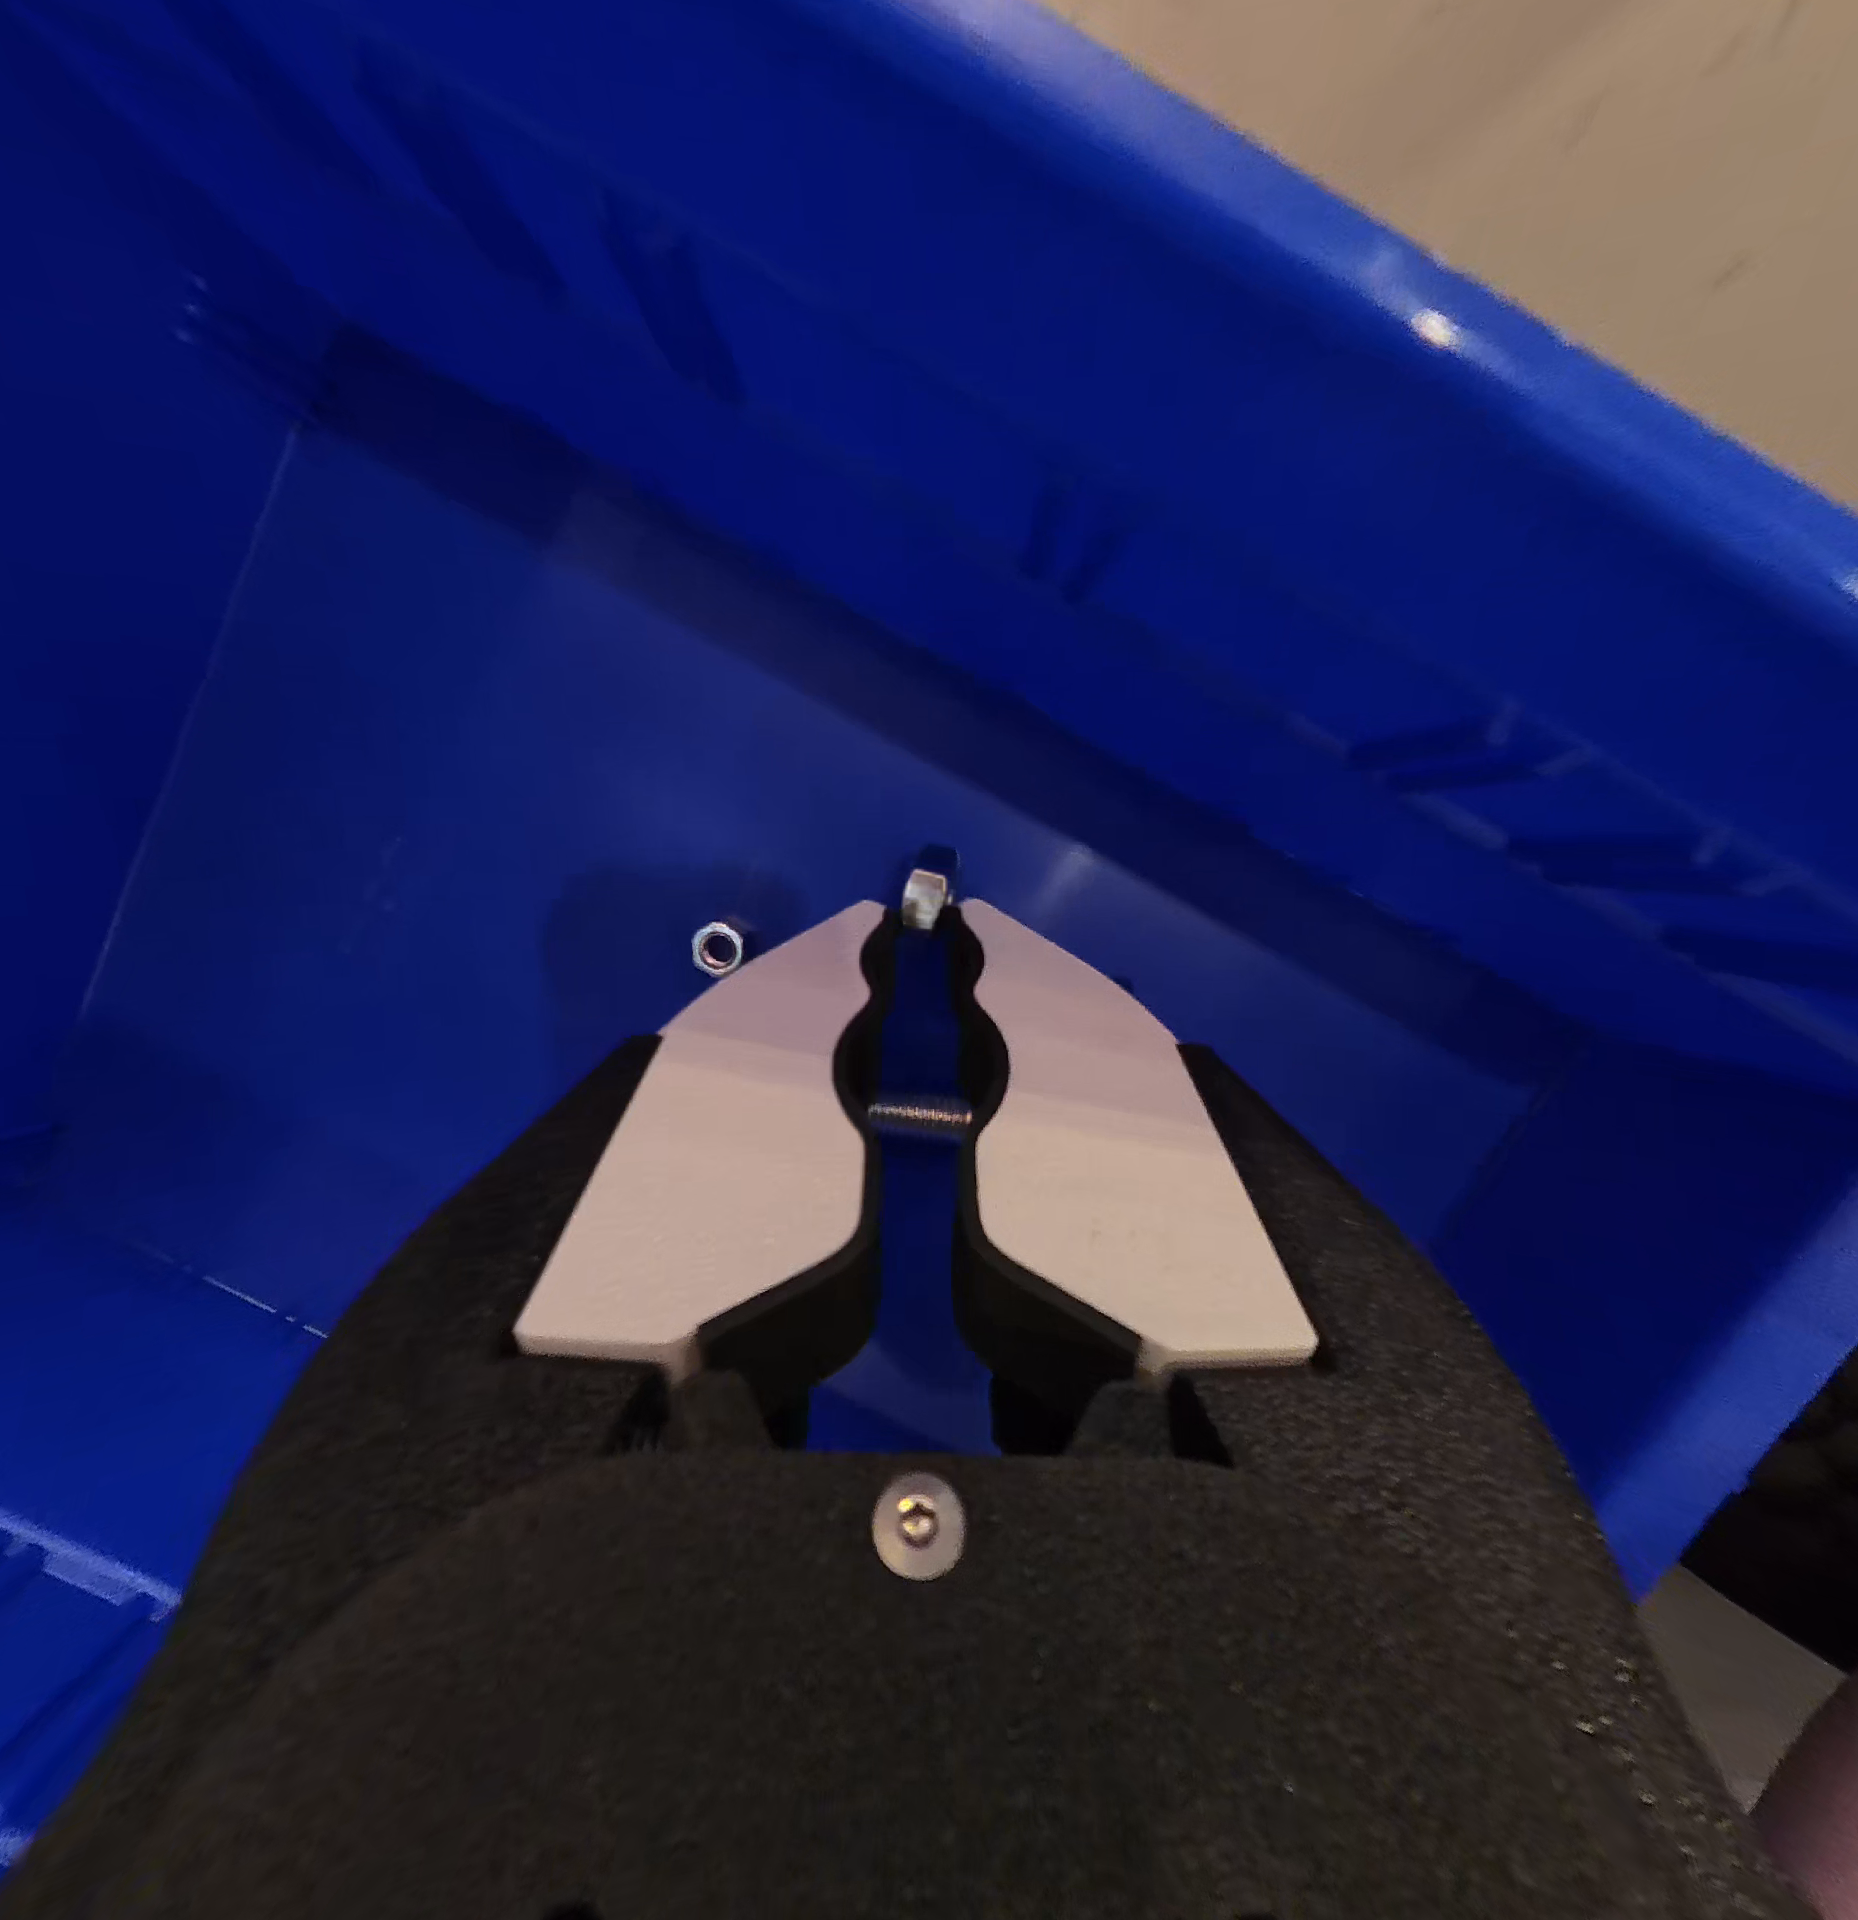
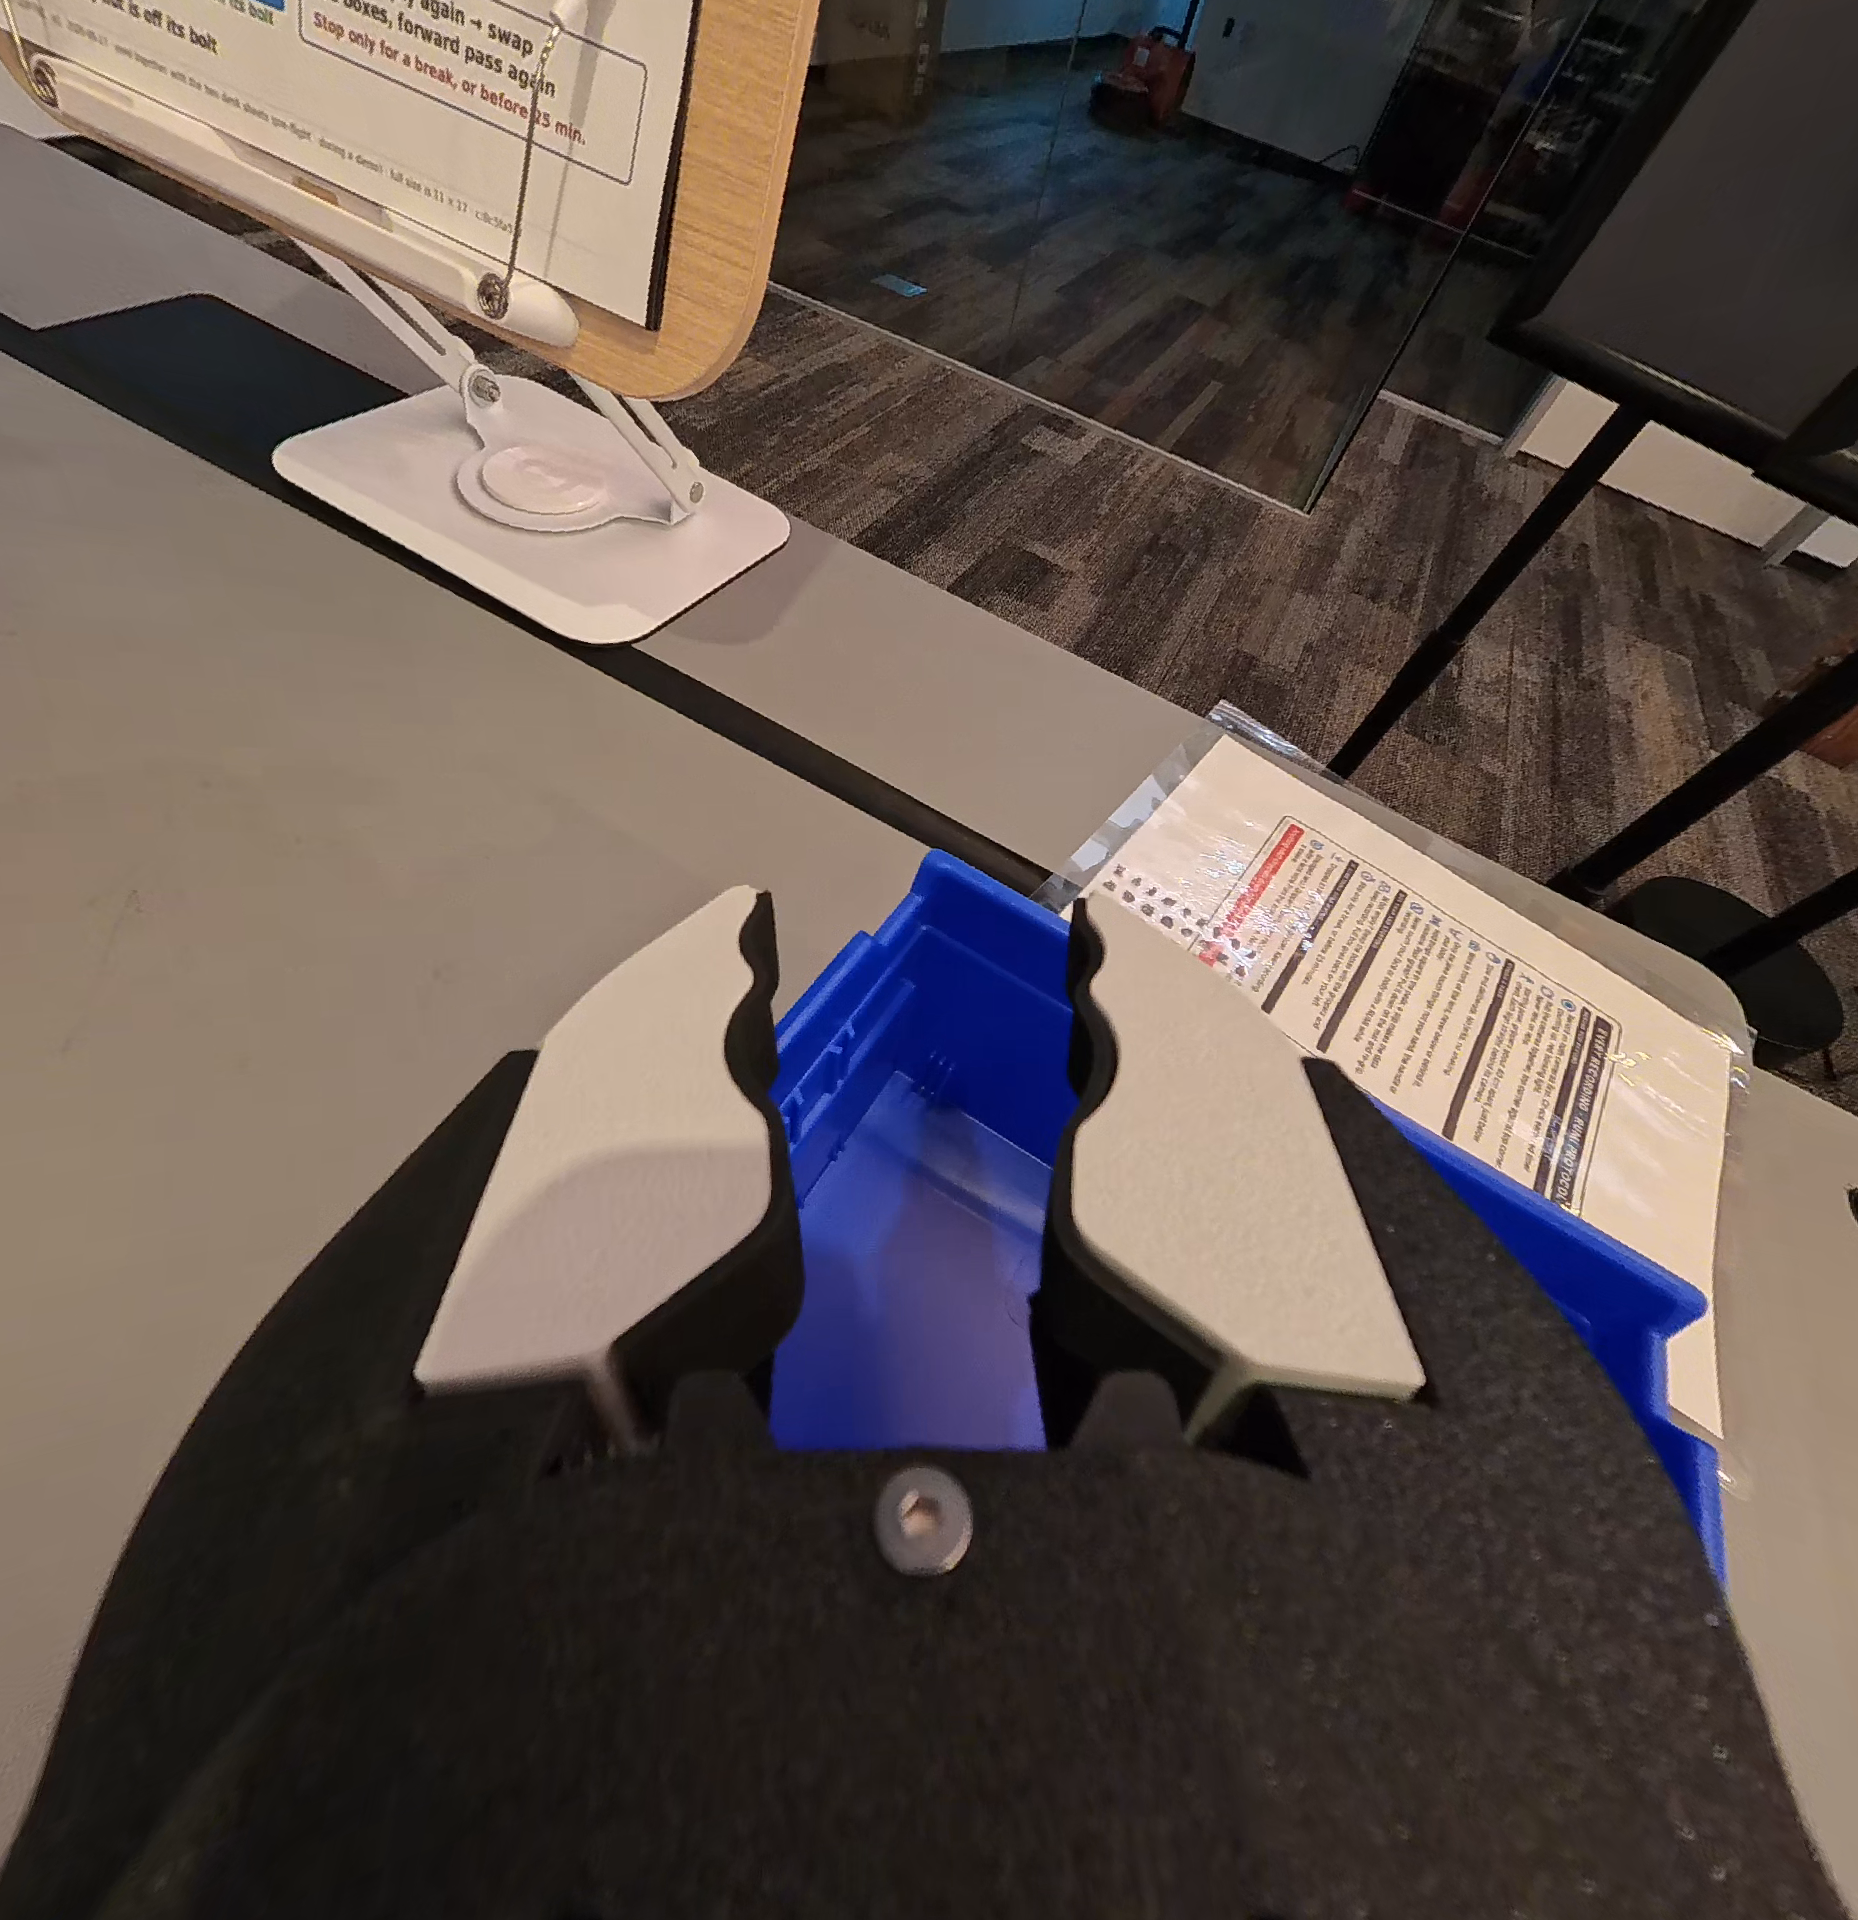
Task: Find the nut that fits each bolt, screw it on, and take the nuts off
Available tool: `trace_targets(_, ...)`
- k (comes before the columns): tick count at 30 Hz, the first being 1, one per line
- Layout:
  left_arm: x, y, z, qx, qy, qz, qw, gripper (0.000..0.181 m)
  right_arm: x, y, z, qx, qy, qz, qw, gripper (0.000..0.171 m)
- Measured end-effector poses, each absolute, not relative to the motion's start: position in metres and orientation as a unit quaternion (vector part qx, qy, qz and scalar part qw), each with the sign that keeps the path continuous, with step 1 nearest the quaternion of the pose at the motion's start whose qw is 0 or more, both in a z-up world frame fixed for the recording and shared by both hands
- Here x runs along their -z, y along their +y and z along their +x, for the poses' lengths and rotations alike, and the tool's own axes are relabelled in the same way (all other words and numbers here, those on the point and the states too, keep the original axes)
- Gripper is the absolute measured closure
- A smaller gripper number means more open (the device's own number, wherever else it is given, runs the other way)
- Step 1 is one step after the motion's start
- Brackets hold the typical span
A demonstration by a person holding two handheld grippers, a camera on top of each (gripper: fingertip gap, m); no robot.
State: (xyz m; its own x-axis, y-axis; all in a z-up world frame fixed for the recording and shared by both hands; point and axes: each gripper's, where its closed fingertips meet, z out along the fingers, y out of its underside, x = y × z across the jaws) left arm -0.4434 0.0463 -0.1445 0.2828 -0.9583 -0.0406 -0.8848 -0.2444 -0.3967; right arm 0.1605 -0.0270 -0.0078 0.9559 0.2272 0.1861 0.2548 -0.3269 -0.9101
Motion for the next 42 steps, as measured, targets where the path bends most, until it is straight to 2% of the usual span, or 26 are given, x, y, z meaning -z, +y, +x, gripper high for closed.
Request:
trace_targets(7, 0.137, 0.045, -0.441, 0.108, 0.597, -0.773, 0.184, 0.173, 0.009, -0.027, 0.161, 0.013, -0.148, -0.815, 0.559, 0.118)
trace_targets(10, 0.110, 0.047, -0.428, 0.118, 0.607, -0.746, 0.246, 0.173, 0.009, -0.027, 0.161, 0.014, -0.149, -0.816, 0.559, 0.118)
trace_targets(14, 0.048, 0.039, -0.403, 0.118, 0.631, -0.674, 0.367, 0.174, 0.009, -0.027, 0.161, 0.015, -0.149, -0.816, 0.558, 0.118)
trace_targets(18, -0.004, -0.006, -0.375, 0.150, 0.675, -0.584, 0.425, 0.173, 0.009, -0.027, 0.160, 0.016, -0.151, -0.817, 0.557, 0.118)
trace_targets(26, -0.044, -0.098, -0.306, 0.232, 0.770, -0.388, 0.450, 0.174, 0.010, -0.026, 0.157, 0.018, -0.158, -0.818, 0.553, 0.118)
trace_targets(30, -0.035, -0.105, -0.273, 0.248, 0.778, -0.372, 0.441, 0.174, 0.010, -0.026, 0.156, 0.016, -0.160, -0.818, 0.552, 0.118)
trace_targets(33, -0.009, -0.068, -0.244, 0.200, 0.749, -0.461, 0.431, 0.174, 0.013, -0.025, 0.155, 0.013, -0.160, -0.820, 0.549, 0.118)
trace_targets(37, 0.053, -0.025, -0.217, 0.126, 0.713, -0.598, 0.345, 0.174, 0.020, -0.024, 0.154, 0.016, -0.166, -0.826, 0.538, 0.117)
trace_targets(42, 0.110, -0.022, -0.204, 0.094, 0.713, -0.643, 0.263, 0.174, 0.024, -0.022, 0.148, 0.021, -0.180, -0.829, 0.529, 0.117)
